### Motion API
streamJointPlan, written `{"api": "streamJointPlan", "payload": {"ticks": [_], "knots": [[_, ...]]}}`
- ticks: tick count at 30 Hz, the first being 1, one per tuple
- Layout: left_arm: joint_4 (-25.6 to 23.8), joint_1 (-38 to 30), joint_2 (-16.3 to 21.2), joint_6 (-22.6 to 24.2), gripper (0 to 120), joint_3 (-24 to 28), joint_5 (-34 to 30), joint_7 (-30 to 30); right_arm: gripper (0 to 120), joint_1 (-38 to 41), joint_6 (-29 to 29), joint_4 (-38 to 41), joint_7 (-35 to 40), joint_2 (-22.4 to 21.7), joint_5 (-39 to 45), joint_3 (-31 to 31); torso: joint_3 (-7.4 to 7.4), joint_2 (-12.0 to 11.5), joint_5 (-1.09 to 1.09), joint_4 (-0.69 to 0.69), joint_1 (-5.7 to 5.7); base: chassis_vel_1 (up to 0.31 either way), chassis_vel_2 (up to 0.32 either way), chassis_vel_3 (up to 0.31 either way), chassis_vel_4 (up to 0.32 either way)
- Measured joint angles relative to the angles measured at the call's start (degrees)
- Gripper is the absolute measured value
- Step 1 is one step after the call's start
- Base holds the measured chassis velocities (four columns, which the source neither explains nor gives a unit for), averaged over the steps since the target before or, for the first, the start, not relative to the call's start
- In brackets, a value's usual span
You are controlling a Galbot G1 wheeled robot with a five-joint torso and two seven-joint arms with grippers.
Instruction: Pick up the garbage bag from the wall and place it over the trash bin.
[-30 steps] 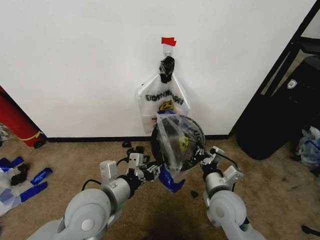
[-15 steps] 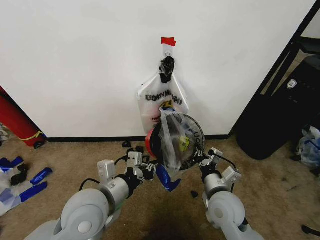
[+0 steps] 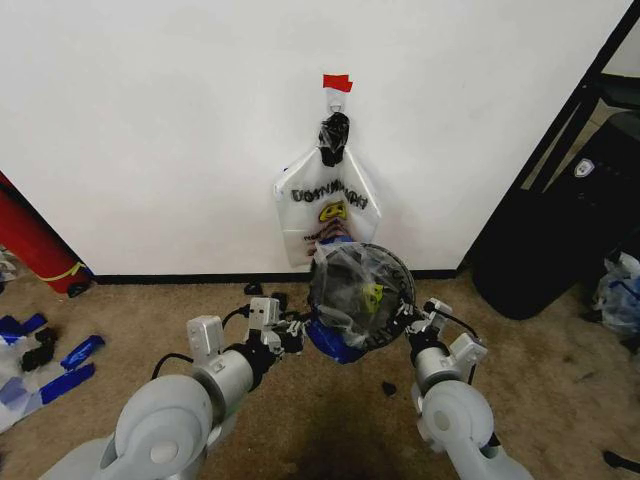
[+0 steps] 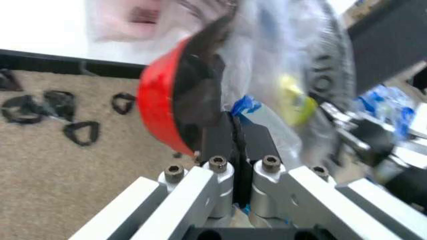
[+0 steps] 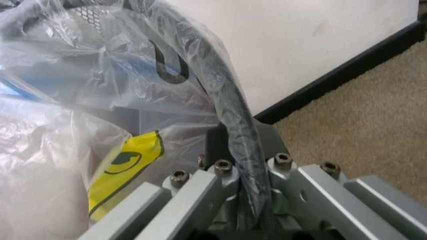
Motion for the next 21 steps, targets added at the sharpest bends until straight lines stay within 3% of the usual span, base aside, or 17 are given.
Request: {"api": "streamJointPlan", "payload": {"ticks": [6,21], "knots": [[4.06,0.42,-0.21,-0.38,0,-0.80,0.39,0.26,0,-0.31,-0.66,1.16,-0.04,-0.58,4.62,1.28,0.00,0.00,0.00,0.00,0.00,0.000,0.000,0.000,0.000],[8.71,2.15,-1.68,-1.26,0,0.81,4.55,2.09,0,-0.36,-2.42,5.80,1.88,-1.79,18.86,4.12,0.00,0.00,0.00,0.00,0.00,0.000,0.000,0.000,0.000]]}}
